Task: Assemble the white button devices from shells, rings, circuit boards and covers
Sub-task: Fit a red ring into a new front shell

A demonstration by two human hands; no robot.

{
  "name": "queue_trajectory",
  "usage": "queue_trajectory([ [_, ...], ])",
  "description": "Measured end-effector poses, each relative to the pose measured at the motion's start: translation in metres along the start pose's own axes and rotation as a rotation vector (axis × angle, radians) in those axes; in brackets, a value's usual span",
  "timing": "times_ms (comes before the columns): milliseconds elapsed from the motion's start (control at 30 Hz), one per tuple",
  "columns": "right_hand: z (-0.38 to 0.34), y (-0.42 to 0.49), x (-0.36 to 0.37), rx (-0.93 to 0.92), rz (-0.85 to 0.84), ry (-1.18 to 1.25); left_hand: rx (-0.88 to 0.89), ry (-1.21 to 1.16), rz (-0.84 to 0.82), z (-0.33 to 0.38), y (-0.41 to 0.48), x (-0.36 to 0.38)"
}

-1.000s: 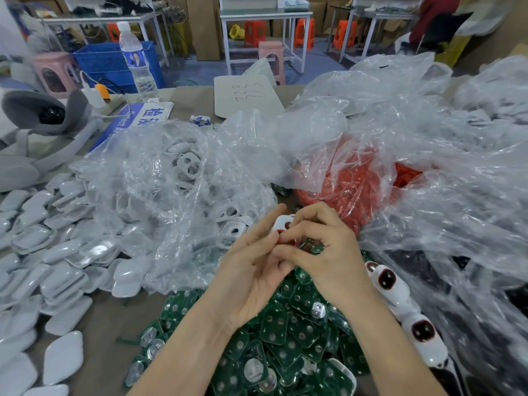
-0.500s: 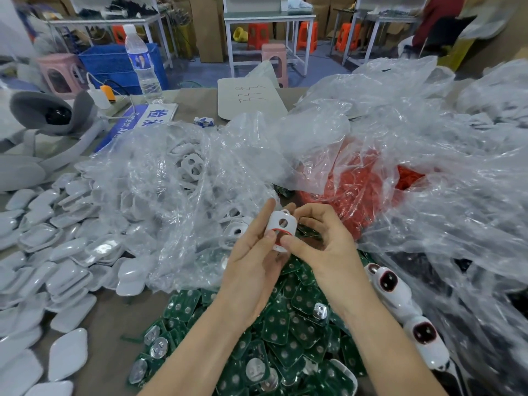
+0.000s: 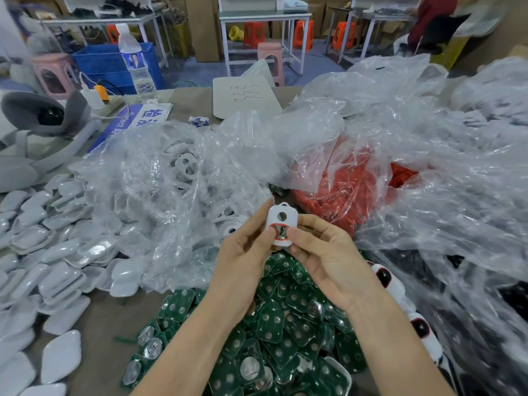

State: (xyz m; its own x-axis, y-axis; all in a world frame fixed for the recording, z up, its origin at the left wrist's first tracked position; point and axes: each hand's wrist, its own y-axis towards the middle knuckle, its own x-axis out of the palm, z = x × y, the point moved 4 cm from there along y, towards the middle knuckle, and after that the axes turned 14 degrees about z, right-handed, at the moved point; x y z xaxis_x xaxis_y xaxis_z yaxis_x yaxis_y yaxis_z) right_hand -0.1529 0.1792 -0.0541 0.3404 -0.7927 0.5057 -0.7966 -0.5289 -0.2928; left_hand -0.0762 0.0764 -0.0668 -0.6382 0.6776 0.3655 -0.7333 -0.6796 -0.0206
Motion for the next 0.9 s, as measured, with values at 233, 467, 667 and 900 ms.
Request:
queue_trajectory([
  [233, -0.001, 0.0, 0.001, -0.015, -0.053, -0.057, -0.114, -0.192, -0.054, 0.004, 0.0, 0.002],
  [467, -0.002, 0.001, 0.0, -0.087, -0.085, -0.131, -0.139, -0.228, -0.09, 0.001, 0.003, 0.0],
  [667, -0.003, 0.001, -0.005, -0.244, -0.003, -0.381, -0.024, 0.061, -0.038, 0.002, 0.005, -0.007],
  [900, -0.008, 0.002, -0.009, -0.36, 0.125, -0.564, 0.092, 0.39, 0.008, 0.004, 0.005, -0.009],
])
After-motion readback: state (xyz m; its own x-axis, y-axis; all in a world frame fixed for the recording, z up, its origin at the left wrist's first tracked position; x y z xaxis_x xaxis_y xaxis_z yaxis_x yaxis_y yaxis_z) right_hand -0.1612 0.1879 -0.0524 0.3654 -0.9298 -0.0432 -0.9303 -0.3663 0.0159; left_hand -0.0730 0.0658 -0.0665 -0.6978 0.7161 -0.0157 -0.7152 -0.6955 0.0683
